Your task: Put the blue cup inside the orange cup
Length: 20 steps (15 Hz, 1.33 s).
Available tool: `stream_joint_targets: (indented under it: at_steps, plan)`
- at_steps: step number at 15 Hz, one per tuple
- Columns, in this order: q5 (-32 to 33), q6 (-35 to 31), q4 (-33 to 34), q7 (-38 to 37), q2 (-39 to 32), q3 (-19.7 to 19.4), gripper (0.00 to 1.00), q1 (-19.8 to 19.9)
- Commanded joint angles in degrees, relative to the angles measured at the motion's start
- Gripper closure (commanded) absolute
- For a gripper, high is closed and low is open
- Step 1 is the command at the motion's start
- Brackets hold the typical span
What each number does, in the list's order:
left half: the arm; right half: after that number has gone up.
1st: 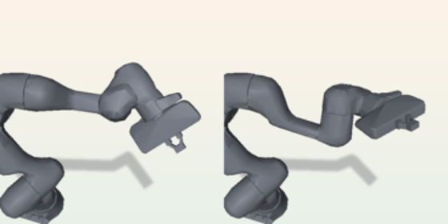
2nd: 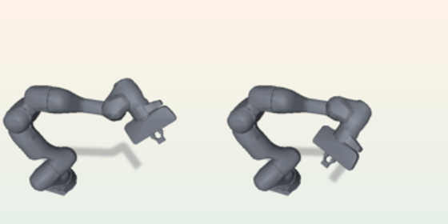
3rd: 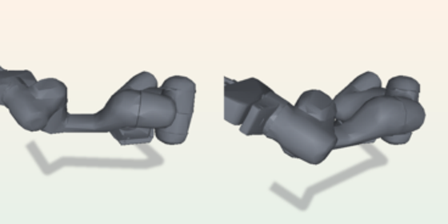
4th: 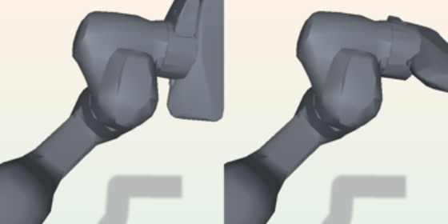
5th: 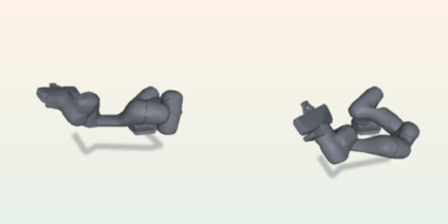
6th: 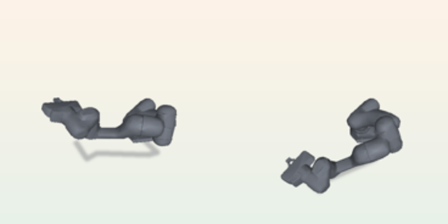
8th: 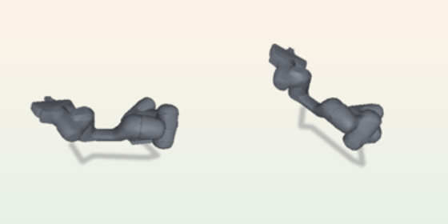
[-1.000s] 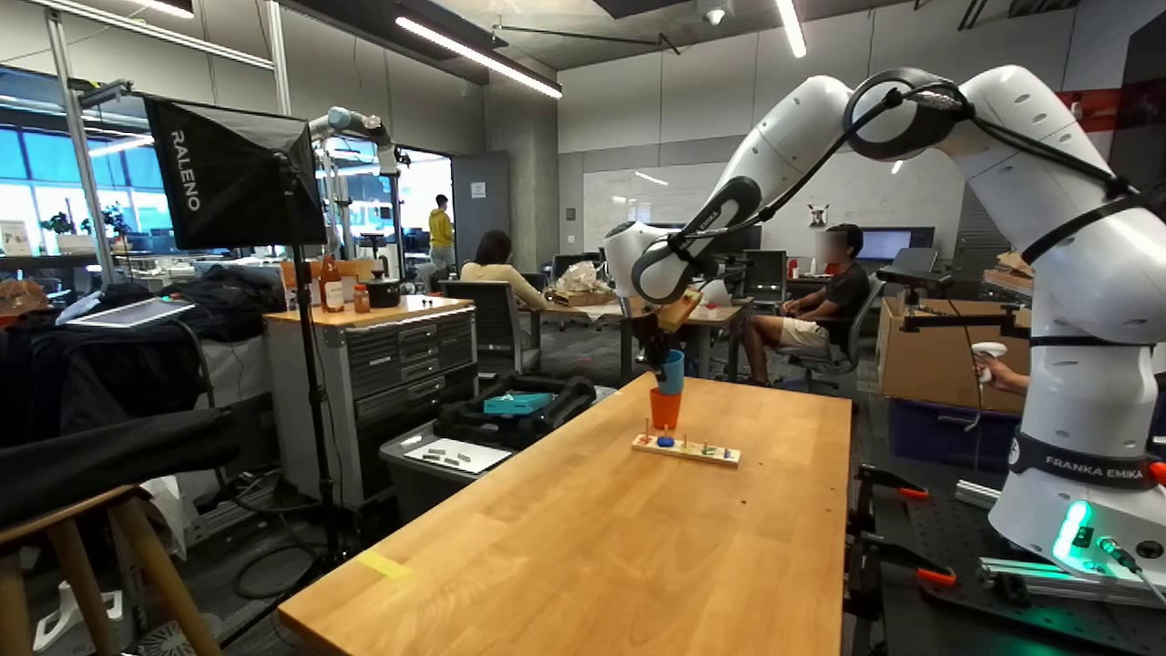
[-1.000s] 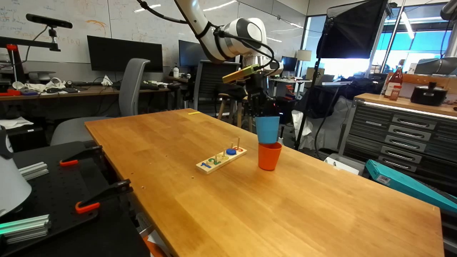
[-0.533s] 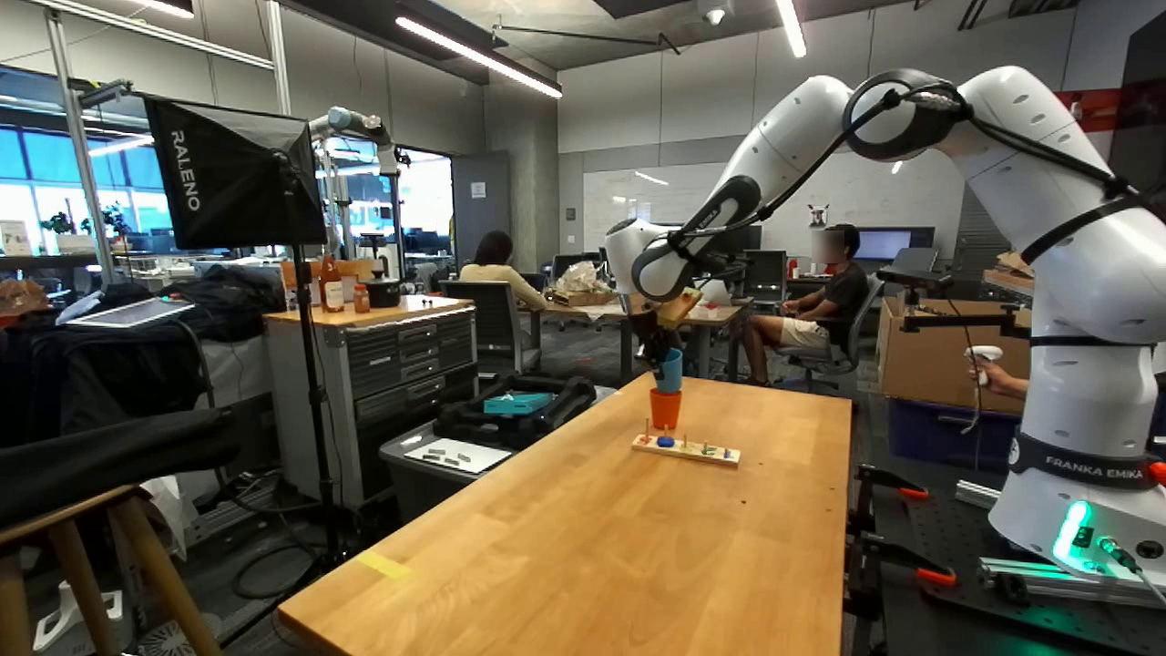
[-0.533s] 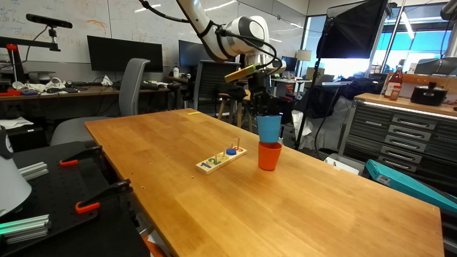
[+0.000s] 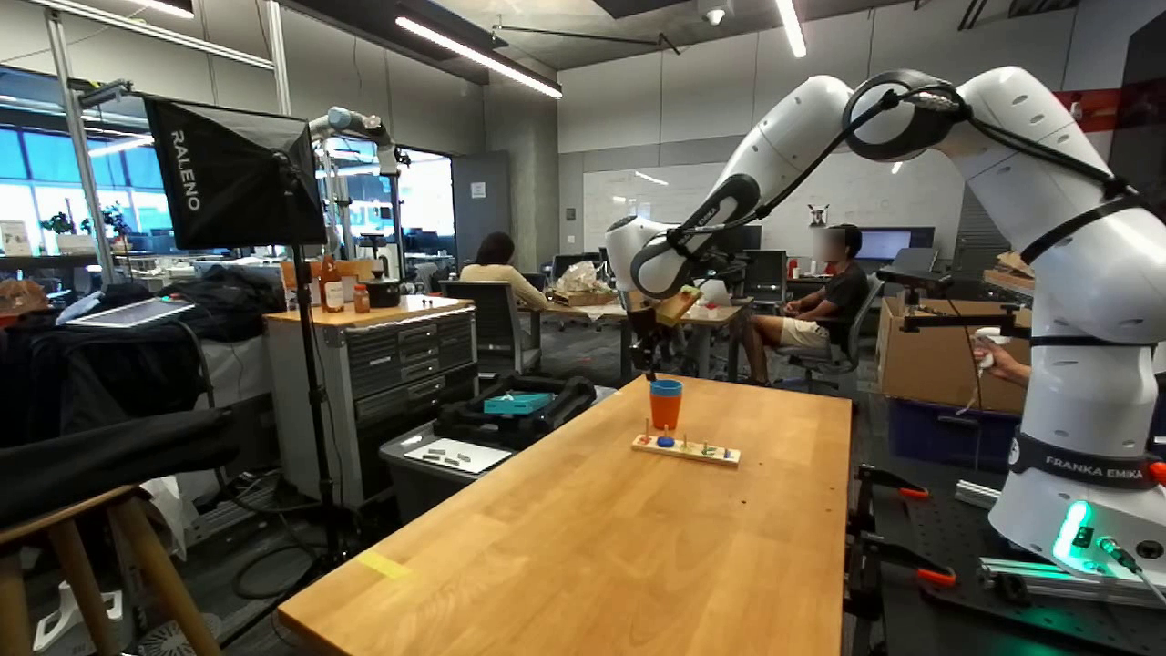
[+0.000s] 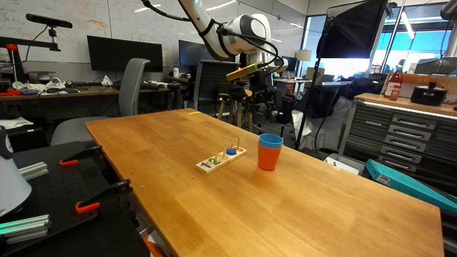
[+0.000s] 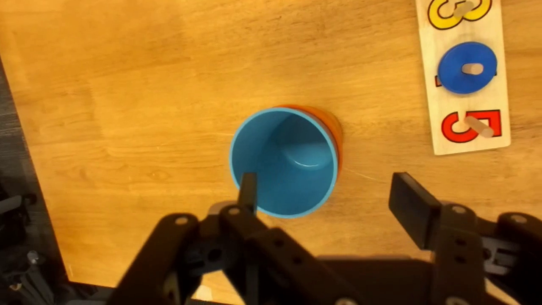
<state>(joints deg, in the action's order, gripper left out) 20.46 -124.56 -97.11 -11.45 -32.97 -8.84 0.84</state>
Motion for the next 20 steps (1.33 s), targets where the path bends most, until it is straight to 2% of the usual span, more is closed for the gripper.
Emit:
stream_joint_targets:
  at_steps: [1, 8, 13, 20]
  plan:
    - [-3.44, 0.59, 0.86, 2.47, 1.5, 1.83, 0.0, 0.31]
    - [-9.36, 2.87, -0.19, 7.66, 8.27, 6.79, 0.0, -0.48]
    - [-14.05, 7.05, -0.01, 10.73, 13.07, 9.86, 0.0, -1.36]
    - [-12.75, 5.96, 0.56, 8.8, 10.98, 8.95, 0.0, -2.15]
